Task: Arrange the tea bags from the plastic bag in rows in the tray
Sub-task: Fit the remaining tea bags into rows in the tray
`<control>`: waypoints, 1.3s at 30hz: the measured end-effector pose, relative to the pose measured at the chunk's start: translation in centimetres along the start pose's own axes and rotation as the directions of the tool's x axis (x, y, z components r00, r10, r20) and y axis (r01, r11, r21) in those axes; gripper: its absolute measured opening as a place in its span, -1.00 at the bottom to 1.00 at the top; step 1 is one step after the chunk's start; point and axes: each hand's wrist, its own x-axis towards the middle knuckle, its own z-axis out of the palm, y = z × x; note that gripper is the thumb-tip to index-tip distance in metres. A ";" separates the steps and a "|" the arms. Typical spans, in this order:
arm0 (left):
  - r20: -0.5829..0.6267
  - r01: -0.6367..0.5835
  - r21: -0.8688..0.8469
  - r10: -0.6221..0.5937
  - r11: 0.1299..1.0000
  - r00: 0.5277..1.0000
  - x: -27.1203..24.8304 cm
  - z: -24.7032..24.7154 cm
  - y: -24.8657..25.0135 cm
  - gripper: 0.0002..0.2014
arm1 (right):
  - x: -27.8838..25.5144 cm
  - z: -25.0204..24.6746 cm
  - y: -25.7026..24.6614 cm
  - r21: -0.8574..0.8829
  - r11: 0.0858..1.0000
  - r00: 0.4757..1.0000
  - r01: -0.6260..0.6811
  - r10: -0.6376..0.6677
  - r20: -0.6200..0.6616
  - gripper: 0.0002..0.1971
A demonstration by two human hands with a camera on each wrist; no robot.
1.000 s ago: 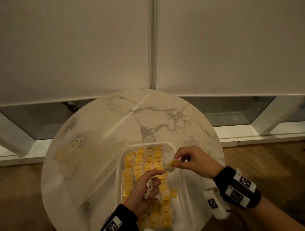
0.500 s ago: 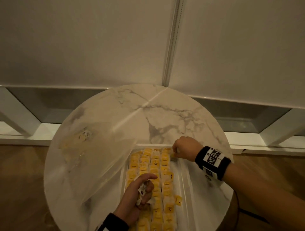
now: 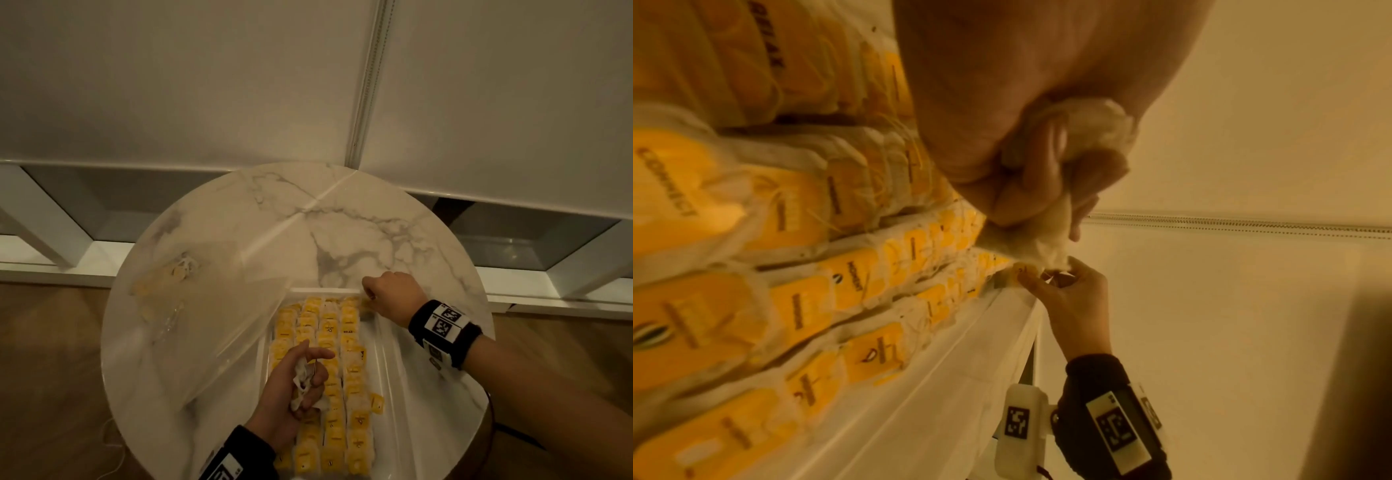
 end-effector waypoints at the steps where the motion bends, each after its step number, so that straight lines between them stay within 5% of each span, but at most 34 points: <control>1: 0.015 0.000 -0.011 0.000 1.000 1.000 0.0 0.0 -0.1 -0.58 | -0.1 0.1 0.0 0.015 1.000 1.000 -0.013 0.014 -0.004 -0.85; 7: 0.104 0.016 -0.057 -0.010 0.998 0.995 0.2 -0.2 -0.2 -0.40 | -2.8 -0.1 -0.6 0.252 0.967 0.991 -0.037 0.069 -0.118 -0.68; 10: 0.149 0.018 -0.013 -0.016 1.000 0.989 0.4 0.1 -0.2 -0.35 | -6.0 -0.7 -3.0 0.513 0.841 0.967 0.171 -0.042 -0.253 -0.81; 13: 0.167 0.023 0.130 -0.045 0.991 0.985 0.4 0.6 -0.3 -0.30 | -8.6 -0.7 -6.0 0.673 0.682 0.957 0.287 -0.183 -0.223 -0.77; 18: 0.107 -0.013 0.304 -0.020 0.953 0.994 0.4 1.2 -0.4 -0.29 | -9.8 0.1 -6.6 0.763 0.608 0.974 0.221 -0.101 -0.202 -0.72; 26: 0.254 0.019 0.335 -0.109 0.942 0.961 0.2 2.5 -0.8 -0.22 | -10.6 0.4 -6.5 0.911 0.381 0.988 0.157 -0.055 -0.147 -0.85; 31: 0.138 -0.004 0.334 -0.045 0.942 0.989 0.4 2.1 -1.0 -0.42 | -11.4 0.3 -5.0 0.928 0.362 0.993 0.089 0.039 -0.110 -0.90; 35: 0.123 -0.191 0.519 0.149 0.833 0.981 0.1 2.0 -1.1 -0.68 | -11.5 0.5 -4.1 0.976 0.219 0.993 -0.016 0.114 -0.010 -0.87; 39: 0.209 -0.384 0.733 0.351 0.562 0.913 0.7 1.9 -1.2 -0.75 | -11.6 0.5 -3.8 0.993 0.109 0.994 -0.053 0.099 0.043 -0.84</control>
